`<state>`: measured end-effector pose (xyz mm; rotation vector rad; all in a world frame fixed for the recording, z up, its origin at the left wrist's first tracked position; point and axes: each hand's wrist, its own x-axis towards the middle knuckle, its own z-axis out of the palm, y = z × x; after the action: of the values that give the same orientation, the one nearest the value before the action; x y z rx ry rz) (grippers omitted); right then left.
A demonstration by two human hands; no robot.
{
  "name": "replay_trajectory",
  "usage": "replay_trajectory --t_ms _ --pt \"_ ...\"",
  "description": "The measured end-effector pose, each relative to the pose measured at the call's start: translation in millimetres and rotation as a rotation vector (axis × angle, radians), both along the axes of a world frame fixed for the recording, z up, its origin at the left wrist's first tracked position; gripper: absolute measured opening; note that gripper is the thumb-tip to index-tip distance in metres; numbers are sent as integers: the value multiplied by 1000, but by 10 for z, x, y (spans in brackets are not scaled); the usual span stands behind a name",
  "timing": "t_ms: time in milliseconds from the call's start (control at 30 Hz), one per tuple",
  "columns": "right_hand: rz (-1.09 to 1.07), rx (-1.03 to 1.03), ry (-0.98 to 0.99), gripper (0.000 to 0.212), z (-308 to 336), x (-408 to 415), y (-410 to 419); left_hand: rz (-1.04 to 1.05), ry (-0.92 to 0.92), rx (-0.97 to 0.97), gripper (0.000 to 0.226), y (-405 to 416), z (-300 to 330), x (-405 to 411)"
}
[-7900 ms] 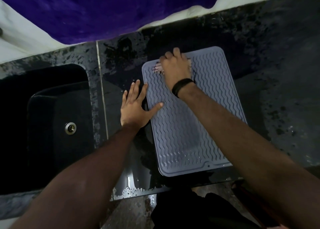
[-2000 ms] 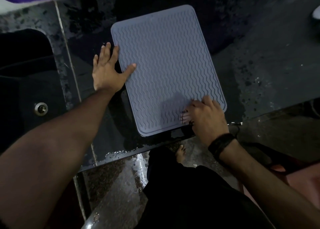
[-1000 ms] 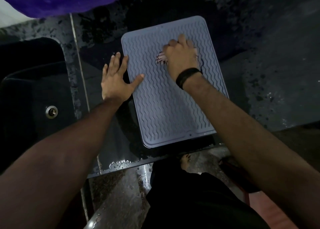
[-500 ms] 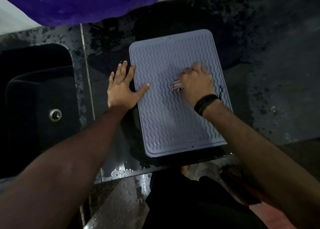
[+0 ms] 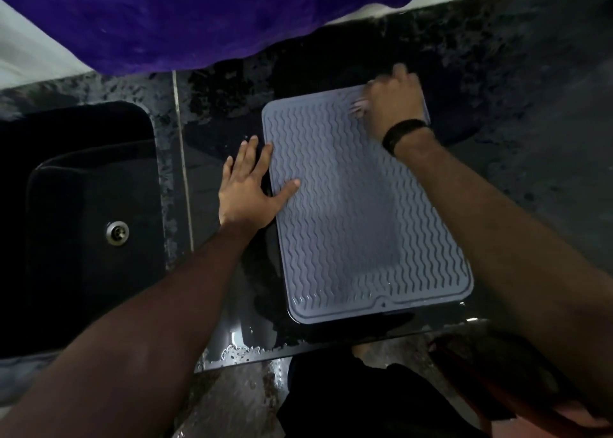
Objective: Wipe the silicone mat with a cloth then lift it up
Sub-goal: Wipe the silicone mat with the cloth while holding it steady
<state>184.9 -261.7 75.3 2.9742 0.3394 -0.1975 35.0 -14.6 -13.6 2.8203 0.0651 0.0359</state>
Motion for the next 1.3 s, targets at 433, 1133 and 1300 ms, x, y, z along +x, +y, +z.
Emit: replay_trajectory --t_ms 433,1133,1300 --pt "205 -3 29 30 64 -33 798 6 3 1 91 -15 8 8" --pt "-33 -71 11 38 43 100 193 13 34 3 93 -9 22 7" --pt "145 -92 23 39 -19 -79 452 24 31 4 92 -18 30 7"
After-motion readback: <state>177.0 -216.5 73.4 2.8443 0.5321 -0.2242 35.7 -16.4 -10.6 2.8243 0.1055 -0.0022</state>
